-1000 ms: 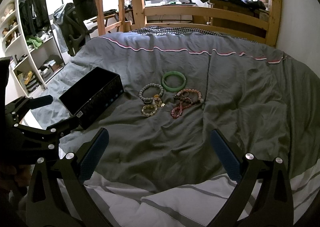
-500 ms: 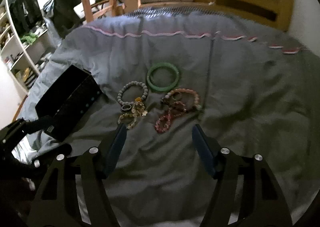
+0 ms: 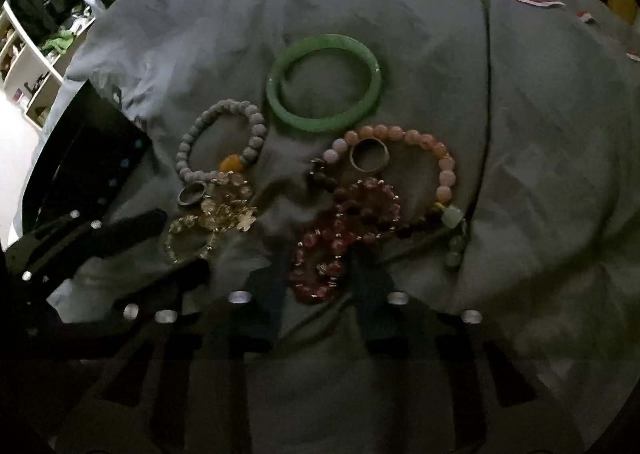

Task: Organize jewelry
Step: 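Grasp the gold chain bracelet with the left tool while the right tool grasps the dark red bead bracelet, then carry both bracelets into the black box and open both tools to release them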

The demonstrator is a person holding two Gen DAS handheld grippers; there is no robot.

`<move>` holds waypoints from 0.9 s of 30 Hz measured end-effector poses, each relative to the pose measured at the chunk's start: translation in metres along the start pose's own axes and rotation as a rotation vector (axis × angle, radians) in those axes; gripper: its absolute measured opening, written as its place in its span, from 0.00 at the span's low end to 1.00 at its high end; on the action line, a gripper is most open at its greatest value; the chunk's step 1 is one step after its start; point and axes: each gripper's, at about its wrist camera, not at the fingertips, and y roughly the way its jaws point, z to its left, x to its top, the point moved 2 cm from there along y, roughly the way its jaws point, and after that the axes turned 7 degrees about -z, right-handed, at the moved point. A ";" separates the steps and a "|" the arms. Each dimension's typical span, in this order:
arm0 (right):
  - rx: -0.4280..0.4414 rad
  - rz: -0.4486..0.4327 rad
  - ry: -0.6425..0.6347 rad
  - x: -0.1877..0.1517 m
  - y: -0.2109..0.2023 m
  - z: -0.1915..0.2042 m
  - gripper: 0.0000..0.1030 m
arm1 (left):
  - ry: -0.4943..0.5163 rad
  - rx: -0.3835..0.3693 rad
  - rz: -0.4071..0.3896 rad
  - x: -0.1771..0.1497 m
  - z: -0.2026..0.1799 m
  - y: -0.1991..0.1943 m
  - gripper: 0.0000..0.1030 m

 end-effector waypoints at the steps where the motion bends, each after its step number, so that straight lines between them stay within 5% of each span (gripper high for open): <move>1: 0.014 -0.008 0.016 0.000 -0.003 -0.002 0.10 | -0.008 -0.001 -0.002 -0.001 0.002 0.000 0.28; 6: 0.035 -0.076 0.047 0.005 -0.026 -0.006 0.08 | -0.054 -0.032 -0.011 0.001 0.011 -0.012 0.08; 27: 0.111 -0.313 0.092 0.015 -0.111 0.008 0.08 | -0.070 -0.033 -0.119 0.003 0.010 -0.092 0.07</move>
